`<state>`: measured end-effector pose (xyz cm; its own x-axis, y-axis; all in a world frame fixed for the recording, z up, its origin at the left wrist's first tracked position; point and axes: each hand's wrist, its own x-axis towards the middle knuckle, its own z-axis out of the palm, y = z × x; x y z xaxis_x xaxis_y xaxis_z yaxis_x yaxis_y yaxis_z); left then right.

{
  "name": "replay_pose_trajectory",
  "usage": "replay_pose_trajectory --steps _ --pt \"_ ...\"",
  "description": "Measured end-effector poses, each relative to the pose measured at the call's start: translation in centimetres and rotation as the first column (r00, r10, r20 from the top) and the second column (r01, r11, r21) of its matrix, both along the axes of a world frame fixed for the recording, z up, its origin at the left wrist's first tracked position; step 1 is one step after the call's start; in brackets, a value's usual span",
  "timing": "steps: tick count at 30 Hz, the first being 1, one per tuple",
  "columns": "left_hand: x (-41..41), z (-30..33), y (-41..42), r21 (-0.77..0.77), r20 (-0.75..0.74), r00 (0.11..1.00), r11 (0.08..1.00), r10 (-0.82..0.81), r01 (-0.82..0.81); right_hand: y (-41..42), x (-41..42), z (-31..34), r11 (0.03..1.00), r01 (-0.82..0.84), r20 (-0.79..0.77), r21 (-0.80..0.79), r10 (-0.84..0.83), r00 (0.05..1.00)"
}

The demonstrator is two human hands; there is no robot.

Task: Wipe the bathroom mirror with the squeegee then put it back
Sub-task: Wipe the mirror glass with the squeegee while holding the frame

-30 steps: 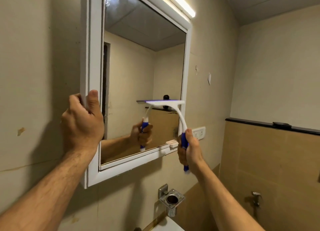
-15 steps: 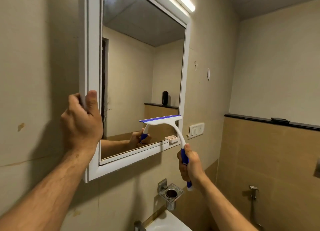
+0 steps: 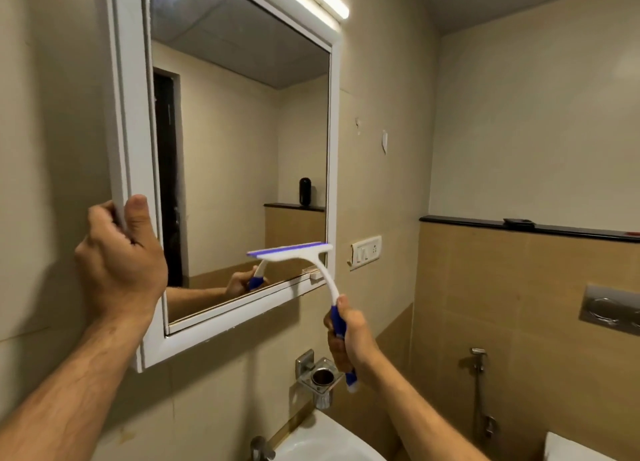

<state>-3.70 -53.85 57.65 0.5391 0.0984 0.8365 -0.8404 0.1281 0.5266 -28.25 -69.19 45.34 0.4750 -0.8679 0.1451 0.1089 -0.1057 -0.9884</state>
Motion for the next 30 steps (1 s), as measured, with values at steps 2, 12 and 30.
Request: replay_pose_trajectory --steps 2,12,30 --pt "0.1 0.0 -0.1 0.001 -0.008 1.0 1.0 -0.011 0.011 0.2 -0.7 -0.3 0.999 0.036 -0.035 -0.03 -0.037 0.999" --pt "0.1 -0.8 -0.1 0.028 -0.035 0.999 1.0 -0.001 0.002 -0.7 1.3 4.7 0.999 0.038 0.05 -0.018 -0.037 0.998" --pt "-0.7 -3.4 0.2 0.084 -0.003 0.993 0.989 0.121 -0.121 -2.6 1.1 2.0 0.996 -0.033 0.059 -0.089 0.038 0.998"
